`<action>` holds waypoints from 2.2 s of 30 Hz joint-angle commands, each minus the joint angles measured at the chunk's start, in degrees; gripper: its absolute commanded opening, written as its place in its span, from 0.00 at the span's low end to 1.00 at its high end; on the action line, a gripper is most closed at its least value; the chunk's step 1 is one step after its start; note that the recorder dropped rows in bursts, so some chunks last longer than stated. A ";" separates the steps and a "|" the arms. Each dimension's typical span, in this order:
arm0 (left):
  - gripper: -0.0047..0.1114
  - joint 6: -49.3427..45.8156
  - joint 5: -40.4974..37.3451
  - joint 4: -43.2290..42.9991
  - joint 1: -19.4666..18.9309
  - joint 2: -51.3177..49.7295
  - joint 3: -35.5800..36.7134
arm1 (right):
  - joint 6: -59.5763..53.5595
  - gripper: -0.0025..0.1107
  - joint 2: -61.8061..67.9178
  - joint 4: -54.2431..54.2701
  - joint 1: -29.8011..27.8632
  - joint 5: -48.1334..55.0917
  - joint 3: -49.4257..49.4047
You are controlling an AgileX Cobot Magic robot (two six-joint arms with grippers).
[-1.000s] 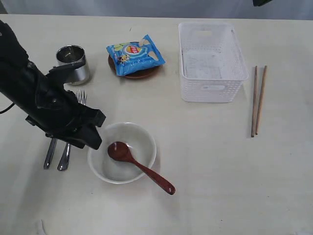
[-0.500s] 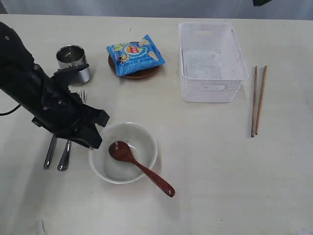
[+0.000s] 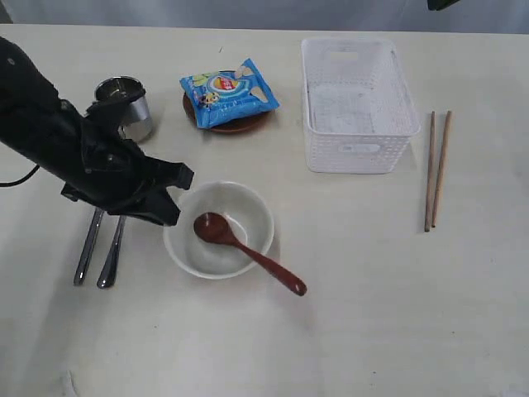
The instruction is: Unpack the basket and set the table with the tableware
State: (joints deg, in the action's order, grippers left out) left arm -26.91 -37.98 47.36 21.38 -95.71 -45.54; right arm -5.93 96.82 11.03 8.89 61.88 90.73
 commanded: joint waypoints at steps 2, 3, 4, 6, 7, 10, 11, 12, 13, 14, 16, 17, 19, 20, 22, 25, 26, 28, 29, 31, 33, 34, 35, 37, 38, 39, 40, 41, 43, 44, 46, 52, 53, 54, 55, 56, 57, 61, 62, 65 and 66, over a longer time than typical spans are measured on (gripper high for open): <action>0.04 0.11 7.75 3.22 -0.15 0.08 -0.21 | -1.03 0.02 -0.57 0.28 -0.07 -0.49 -0.18; 0.04 0.11 8.45 3.33 -0.15 0.08 -0.21 | -1.03 0.02 -0.57 0.28 -0.07 -0.49 -0.18; 0.04 0.11 9.13 3.45 -0.15 0.08 -0.21 | -1.03 0.02 -0.57 0.28 -0.07 -0.49 -0.18; 0.04 0.11 9.49 3.45 -0.15 -0.04 -0.21 | -1.03 0.02 -0.57 0.28 -0.07 -0.49 -0.18; 0.04 0.11 9.51 3.45 -0.15 -0.33 -0.21 | -1.03 0.02 -0.57 0.28 -0.07 -0.49 -0.18; 0.04 0.11 9.66 3.57 -0.15 -0.97 -0.21 | -1.03 0.02 -0.57 0.28 -0.07 -0.49 -0.18; 0.04 0.11 9.66 3.69 -0.15 -1.26 -0.21 | -1.03 0.02 -0.57 0.28 -0.07 -0.49 -0.18; 0.04 -0.03 9.48 3.68 -0.15 -1.60 -0.21 | -1.03 0.02 -0.57 0.28 -0.07 -0.49 -0.18; 0.04 -0.03 9.20 3.68 -0.15 -1.65 -0.21 | -1.03 0.02 -0.57 0.28 -0.07 -0.49 -0.18; 0.04 -0.21 9.01 3.68 -0.15 -1.79 -0.21 | -1.03 0.02 -0.57 0.28 -0.07 -0.49 -0.18; 0.04 -0.44 8.46 3.98 -0.15 -1.79 -0.21 | -1.03 0.02 -0.57 0.28 -0.07 -0.49 -0.18; 0.06 -0.97 8.03 4.30 -0.15 -1.79 -0.21 | -1.03 0.02 -0.57 0.28 -0.07 -0.49 -0.18; 0.10 -1.37 7.92 4.56 -0.15 -1.79 -0.21 | -1.03 0.02 -0.57 0.28 -0.07 -0.49 -0.18; 0.14 -1.37 7.92 4.56 -0.15 -1.79 -0.21 | -1.03 0.02 -0.57 0.28 -0.07 -0.38 -0.18; 0.21 -1.37 7.92 4.82 -0.15 -1.79 -0.21 | -1.03 0.02 -0.57 0.28 -0.07 -0.38 -0.18; 0.30 -1.91 7.92 5.74 -0.15 -1.64 -0.21 | -1.28 0.02 -0.57 0.28 -0.07 -0.38 -0.18; 0.32 -2.65 8.07 5.90 -0.15 -1.47 -0.21 | -1.28 0.02 -0.57 0.28 -0.07 -0.38 -0.18; 0.33 -2.81 8.21 5.90 -0.15 -1.21 -0.73 | -1.28 0.02 -0.57 0.28 -0.07 -0.38 -0.18; 0.33 -3.08 8.21 5.90 -0.15 -0.79 -1.21 | -1.28 0.02 -0.57 0.28 -0.07 -0.38 -0.18; 0.33 -3.21 8.03 5.90 -0.15 0.22 -2.26 | -1.28 0.02 -0.57 0.28 -0.07 -0.38 -0.18; 0.33 -3.31 7.51 5.90 -0.15 2.22 -3.47 | -1.29 0.02 -0.57 -0.50 -0.07 -0.38 -0.18; 0.33 -3.46 7.52 5.90 -0.15 3.58 -3.86 | -1.29 0.02 -0.57 -1.48 -0.07 -0.38 -0.18; 0.33 -3.55 7.52 5.58 -0.15 5.20 -4.29 | -0.45 0.02 -0.57 -2.97 -0.07 -0.26 -0.18; 0.33 -3.70 7.52 5.14 -0.15 8.69 -4.54 | 2.72 0.02 -0.57 -6.02 -0.07 0.01 -0.18; 0.32 -3.70 7.71 4.36 -0.15 11.37 -4.54 | 4.17 0.02 -0.57 -7.85 -0.07 0.26 -0.18; 0.29 -3.70 7.71 3.70 -0.15 13.34 -4.54 | 5.31 0.02 -0.57 -9.68 -0.07 0.36 -0.18; 0.25 -3.70 7.71 2.80 -0.15 15.33 -4.54 | 5.93 0.02 -0.57 -11.03 -0.07 0.50 -0.18; 0.17 -3.70 7.83 1.95 -0.15 18.56 -4.54 | 7.25 0.02 -0.57 -12.51 -0.16 0.50 -0.29; 0.04 -3.70 8.26 -0.60 -0.15 23.64 -4.54 | 8.11 0.02 -0.57 -13.01 -0.87 0.50 -0.77; 0.04 -3.08 8.57 -2.34 -0.15 26.46 -4.54 | 8.11 0.02 -0.61 -12.80 -1.47 0.36 -1.27; 0.04 0.44 9.61 -7.60 -0.15 32.11 -4.54 | 8.11 0.02 -0.95 -12.39 -2.69 -0.81 -3.26; 0.04 20.31 13.73 -32.50 -0.15 46.04 -3.60 | 7.98 0.02 -7.36 -12.14 -4.12 -13.63 -15.76; 0.04 25.40 14.18 -38.42 -0.15 48.16 -3.02 | 7.87 0.02 -8.51 -12.14 -4.12 -15.80 -18.31; 0.04 30.14 14.31 -43.78 -0.15 49.72 -2.42 | 7.78 0.02 -9.93 -12.01 -4.12 -18.67 -20.81; 0.04 36.27 13.84 -50.98 -0.15 51.44 -1.47 | 7.61 0.02 -11.33 -12.01 -4.00 -21.63 -23.17; 0.04 42.60 12.88 -58.32 -0.15 53.19 -0.33 | 7.61 0.02 -12.39 -12.01 -3.89 -23.87 -24.97; 0.04 47.46 11.98 -63.86 -0.15 54.85 0.76 | 7.61 0.02 -13.69 -12.01 -3.60 -26.33 -26.94; 0.04 62.25 10.34 -80.39 -0.15 61.81 8.05 | 7.61 0.02 -17.59 -11.03 -3.62 -31.31 -31.20; 0.04 62.77 11.07 -80.83 -0.15 63.77 10.06 | 7.61 0.02 -17.95 -11.03 -3.62 -31.31 -31.58; 0.04 62.77 12.56 -80.92 -0.15 71.28 17.16 | 7.61 0.02 -19.00 -11.03 -3.62 -30.31 -31.68; 0.04 62.54 12.31 -80.92 -0.15 73.27 18.31 | 7.61 0.02 -19.13 -11.03 -3.62 -30.07 -31.68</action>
State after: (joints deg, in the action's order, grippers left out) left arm 34.50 -26.34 -32.40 21.38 -27.16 -31.09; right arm 1.92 78.37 0.00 5.24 32.02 59.33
